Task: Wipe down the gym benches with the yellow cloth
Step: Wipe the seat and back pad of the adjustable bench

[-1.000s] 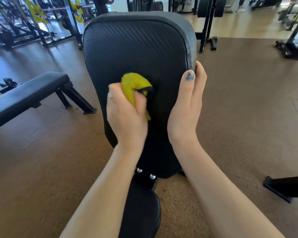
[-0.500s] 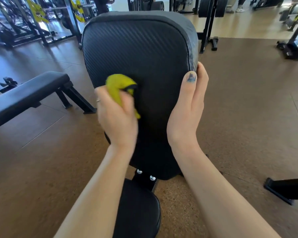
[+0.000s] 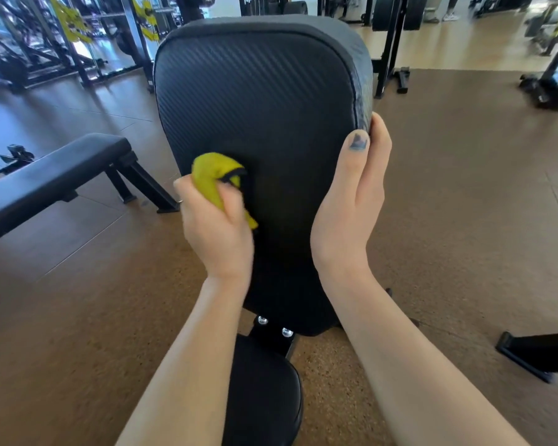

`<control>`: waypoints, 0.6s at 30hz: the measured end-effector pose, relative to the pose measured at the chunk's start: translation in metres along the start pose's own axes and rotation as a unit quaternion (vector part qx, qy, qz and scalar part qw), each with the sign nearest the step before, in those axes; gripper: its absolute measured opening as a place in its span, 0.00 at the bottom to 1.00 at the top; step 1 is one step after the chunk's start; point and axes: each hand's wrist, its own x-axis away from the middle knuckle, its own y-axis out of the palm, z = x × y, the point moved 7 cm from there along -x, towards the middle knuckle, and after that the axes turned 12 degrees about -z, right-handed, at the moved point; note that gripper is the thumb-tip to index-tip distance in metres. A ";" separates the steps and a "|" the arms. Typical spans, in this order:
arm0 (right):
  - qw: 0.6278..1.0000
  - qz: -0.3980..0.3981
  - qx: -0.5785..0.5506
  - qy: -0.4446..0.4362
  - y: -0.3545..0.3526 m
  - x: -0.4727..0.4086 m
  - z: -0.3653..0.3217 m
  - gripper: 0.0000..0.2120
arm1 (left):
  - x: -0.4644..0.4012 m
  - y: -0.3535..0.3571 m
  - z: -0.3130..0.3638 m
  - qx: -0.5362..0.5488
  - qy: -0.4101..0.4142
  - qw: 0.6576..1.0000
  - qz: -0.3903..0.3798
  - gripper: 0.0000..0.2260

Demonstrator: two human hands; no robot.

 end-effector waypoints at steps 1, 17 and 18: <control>1.000 0.001 0.005 -0.003 0.001 0.000 0.001 0.31 | -0.003 -0.004 -0.014 0.012 -0.038 0.999 0.020 0.07; 1.000 -0.006 0.009 -0.008 0.000 0.001 0.002 0.29 | 0.010 -0.002 -0.035 0.033 -0.096 0.993 0.055 0.08; 1.000 -0.001 0.012 -0.013 -0.001 -0.001 0.003 0.28 | 0.009 -0.003 -0.041 0.036 -0.116 0.990 0.068 0.08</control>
